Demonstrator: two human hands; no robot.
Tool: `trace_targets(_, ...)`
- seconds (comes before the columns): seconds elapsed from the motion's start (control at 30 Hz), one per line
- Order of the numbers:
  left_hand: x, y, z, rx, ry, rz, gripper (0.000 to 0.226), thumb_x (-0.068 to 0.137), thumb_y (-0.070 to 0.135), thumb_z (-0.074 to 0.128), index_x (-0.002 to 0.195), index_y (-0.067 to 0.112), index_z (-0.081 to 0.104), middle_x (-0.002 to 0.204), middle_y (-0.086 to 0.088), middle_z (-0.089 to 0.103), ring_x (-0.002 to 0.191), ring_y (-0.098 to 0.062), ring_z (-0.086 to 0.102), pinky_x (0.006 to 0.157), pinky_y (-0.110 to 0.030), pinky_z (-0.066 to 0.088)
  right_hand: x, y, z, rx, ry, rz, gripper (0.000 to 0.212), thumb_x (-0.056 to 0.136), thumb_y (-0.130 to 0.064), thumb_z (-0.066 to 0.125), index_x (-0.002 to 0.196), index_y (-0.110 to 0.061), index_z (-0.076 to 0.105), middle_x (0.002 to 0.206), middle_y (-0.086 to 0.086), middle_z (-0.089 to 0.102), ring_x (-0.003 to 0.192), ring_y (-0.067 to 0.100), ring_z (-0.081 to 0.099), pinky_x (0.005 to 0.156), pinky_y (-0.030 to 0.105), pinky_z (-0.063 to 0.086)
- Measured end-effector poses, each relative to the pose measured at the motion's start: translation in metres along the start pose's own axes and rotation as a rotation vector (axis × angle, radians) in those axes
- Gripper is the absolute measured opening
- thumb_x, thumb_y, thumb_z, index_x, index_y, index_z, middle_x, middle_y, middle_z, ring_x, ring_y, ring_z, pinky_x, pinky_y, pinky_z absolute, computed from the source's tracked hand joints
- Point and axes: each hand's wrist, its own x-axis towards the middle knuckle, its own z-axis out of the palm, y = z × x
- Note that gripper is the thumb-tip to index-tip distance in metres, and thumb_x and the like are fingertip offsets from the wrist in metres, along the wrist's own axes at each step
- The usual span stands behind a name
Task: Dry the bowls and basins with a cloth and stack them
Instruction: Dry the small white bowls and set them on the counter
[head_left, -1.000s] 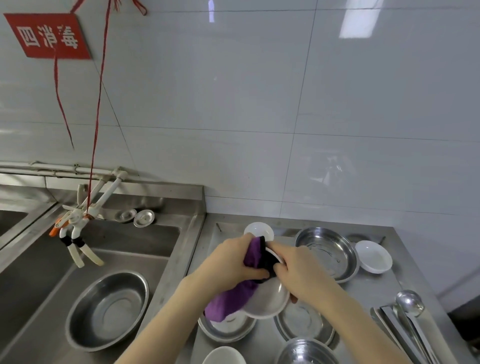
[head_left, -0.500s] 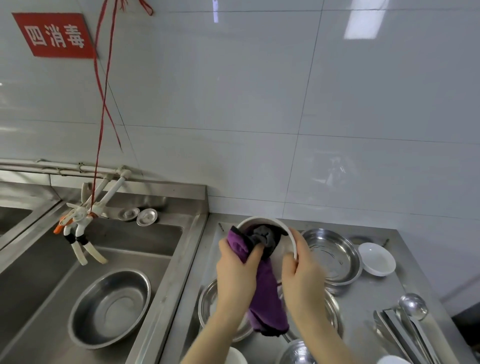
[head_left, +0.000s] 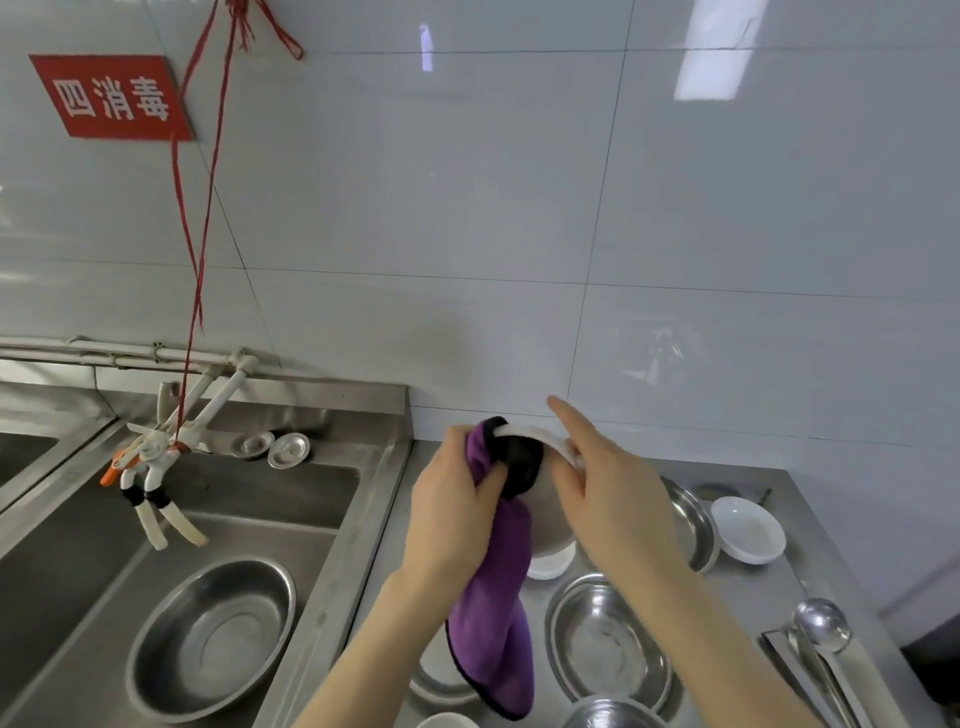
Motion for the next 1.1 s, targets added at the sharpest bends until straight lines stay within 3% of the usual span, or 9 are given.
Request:
trace_targets(0.1, -0.008, 0.01, 0.002, -0.224, 0.183, -0.215, 0.01, 0.096, 0.024, 0.056, 0.102, 0.028, 0.049, 0.088, 0.012, 0.062, 0.081, -0.001, 0.058, 0.062, -0.01, 0.042, -0.02, -0.008, 0.02, 0.251, 0.029, 0.2, 0.046, 0.097, -0.031, 0.052, 0.142, -0.034, 0.043, 0.067, -0.011, 0.058, 0.064, 0.012, 0.059, 0.063, 0.028, 0.049)
trace_targets(0.23, -0.015, 0.013, 0.004, -0.221, 0.099, -0.195, 0.015, 0.097, 0.019, 0.055, 0.103, 0.03, 0.047, 0.089, 0.018, 0.06, 0.078, 0.01, 0.057, 0.063, -0.004, 0.043, -0.022, -0.005, 0.028, 0.396, 0.052, 0.378, 0.027, 0.101, -0.016, 0.045, 0.126, -0.013, 0.056, 0.07, -0.004, 0.06, 0.06, 0.005, 0.056, 0.051, 0.013, 0.041)
trace_targets(0.3, -0.011, 0.008, -0.001, -0.107, 0.031, -0.113, 0.02, 0.096, 0.017, 0.054, 0.105, 0.032, 0.044, 0.093, 0.017, 0.061, 0.081, 0.007, 0.057, 0.066, -0.004, 0.042, -0.016, 0.0, 0.021, 0.331, -0.013, 0.336, 0.026, 0.102, -0.017, 0.041, 0.125, -0.012, 0.054, 0.07, 0.002, 0.064, 0.058, 0.012, 0.062, 0.05, 0.016, 0.045)
trace_targets(0.4, -0.001, 0.002, -0.01, 0.079, -0.09, 0.058, 0.028, 0.095, 0.017, 0.056, 0.121, 0.026, 0.047, 0.108, 0.012, 0.059, 0.091, -0.005, 0.055, 0.071, -0.005, 0.038, -0.003, 0.004, 0.0, 0.071, -0.129, 0.186, 0.031, 0.103, -0.016, 0.038, 0.133, -0.016, 0.045, 0.08, 0.01, 0.067, 0.073, 0.031, 0.065, 0.066, 0.038, 0.051)
trace_targets(0.6, 0.013, 0.011, -0.015, 0.368, -0.163, 0.448, 0.033, 0.092, 0.03, 0.051, 0.121, 0.015, 0.054, 0.111, 0.002, 0.063, 0.092, -0.02, 0.062, 0.078, -0.029, 0.048, 0.011, -0.003, -0.015, -0.395, -0.138, -0.183, 0.045, 0.096, -0.013, 0.041, 0.139, -0.025, 0.038, 0.1, 0.002, 0.065, 0.078, 0.03, 0.058, 0.062, 0.033, 0.037)
trace_targets(0.77, 0.001, 0.023, -0.011, 0.018, 0.087, 0.185, 0.029, 0.092, 0.01, 0.057, 0.116, 0.027, 0.057, 0.1, 0.02, 0.063, 0.088, 0.006, 0.057, 0.077, -0.004, 0.04, 0.004, 0.005, 0.01, 0.001, 0.201, -0.094, 0.041, 0.09, -0.003, 0.05, 0.127, -0.019, 0.057, 0.089, 0.009, 0.07, 0.064, 0.037, 0.062, 0.054, 0.04, 0.051)
trace_targets(0.87, -0.014, 0.031, 0.0, -0.277, 0.203, -0.142, 0.028, 0.094, 0.011, 0.055, 0.105, 0.036, 0.056, 0.087, 0.015, 0.067, 0.081, 0.01, 0.059, 0.067, -0.003, 0.043, -0.005, -0.007, 0.018, 0.269, 0.377, 0.089, 0.034, 0.098, -0.009, 0.047, 0.128, -0.018, 0.061, 0.076, 0.006, 0.069, 0.059, 0.022, 0.059, 0.056, 0.023, 0.043)
trace_targets(1.0, -0.01, 0.024, -0.005, -0.201, 0.144, -0.137, 0.021, 0.094, 0.012, 0.056, 0.098, 0.033, 0.054, 0.083, 0.013, 0.065, 0.075, 0.01, 0.058, 0.061, -0.005, 0.043, -0.007, -0.011, 0.012, 0.381, 0.245, 0.173, 0.032, 0.102, -0.016, 0.045, 0.13, -0.022, 0.058, 0.054, -0.003, 0.056, 0.049, 0.011, 0.057, 0.051, 0.015, 0.043)
trace_targets(1.1, -0.005, 0.018, -0.015, 0.001, 0.064, 0.039, 0.027, 0.093, 0.012, 0.057, 0.104, 0.035, 0.05, 0.092, 0.019, 0.063, 0.082, 0.01, 0.057, 0.069, -0.002, 0.04, 0.006, -0.005, -0.015, 0.2, 0.023, 0.047, 0.035, 0.103, -0.016, 0.04, 0.135, -0.027, 0.05, 0.074, -0.002, 0.061, 0.066, 0.018, 0.059, 0.063, 0.029, 0.044)
